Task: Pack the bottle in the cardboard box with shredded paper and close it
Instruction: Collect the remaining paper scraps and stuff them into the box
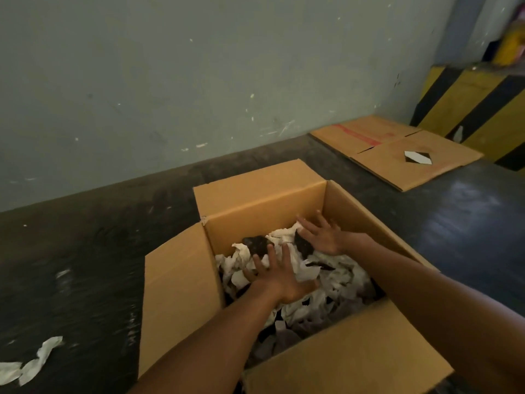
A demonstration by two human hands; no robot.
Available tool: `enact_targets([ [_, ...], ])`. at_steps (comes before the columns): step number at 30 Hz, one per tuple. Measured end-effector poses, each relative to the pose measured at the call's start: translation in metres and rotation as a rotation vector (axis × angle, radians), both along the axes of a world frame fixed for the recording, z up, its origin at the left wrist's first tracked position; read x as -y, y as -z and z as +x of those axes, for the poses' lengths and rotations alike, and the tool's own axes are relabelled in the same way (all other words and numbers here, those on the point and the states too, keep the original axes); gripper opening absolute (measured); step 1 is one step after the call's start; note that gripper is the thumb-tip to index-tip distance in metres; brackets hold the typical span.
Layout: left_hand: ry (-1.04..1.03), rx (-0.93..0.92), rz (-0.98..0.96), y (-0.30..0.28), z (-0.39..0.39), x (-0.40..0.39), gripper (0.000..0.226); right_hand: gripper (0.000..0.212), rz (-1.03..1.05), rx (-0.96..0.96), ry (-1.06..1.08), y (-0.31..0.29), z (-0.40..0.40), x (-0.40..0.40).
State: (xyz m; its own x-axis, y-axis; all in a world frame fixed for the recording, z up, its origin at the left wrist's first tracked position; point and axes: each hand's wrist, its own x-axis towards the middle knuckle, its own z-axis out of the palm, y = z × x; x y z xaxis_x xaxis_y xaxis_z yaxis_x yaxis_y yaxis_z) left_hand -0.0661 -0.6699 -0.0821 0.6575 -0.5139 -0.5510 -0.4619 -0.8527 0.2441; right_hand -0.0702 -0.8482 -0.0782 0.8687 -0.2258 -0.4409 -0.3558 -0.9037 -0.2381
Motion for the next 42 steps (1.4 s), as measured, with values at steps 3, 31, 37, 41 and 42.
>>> enact_targets([
  [3, 0.016, 0.029, 0.069, 0.013, -0.001, 0.011, 0.12, 0.056, -0.066, -0.124, -0.043, 0.026, 0.004, -0.002],
  [31, 0.148, 0.15, -0.016, 0.001, -0.007, -0.014, 0.091, 0.077, 0.066, -0.154, -0.042, -0.034, -0.046, 0.001],
  [37, 0.226, -0.073, 0.094, 0.014, -0.031, -0.022, 0.092, 0.101, -0.119, -0.421, -0.165, -0.018, -0.09, -0.007],
  [41, 0.221, -0.059, 0.117, 0.026, -0.028, -0.018, 0.089, 0.09, -0.167, -0.478, -0.194, -0.013, -0.088, -0.01],
  [42, 0.226, -0.047, 0.116, 0.027, -0.028, -0.017, 0.088, 0.089, -0.163, -0.497, -0.175, -0.014, -0.087, -0.01],
])
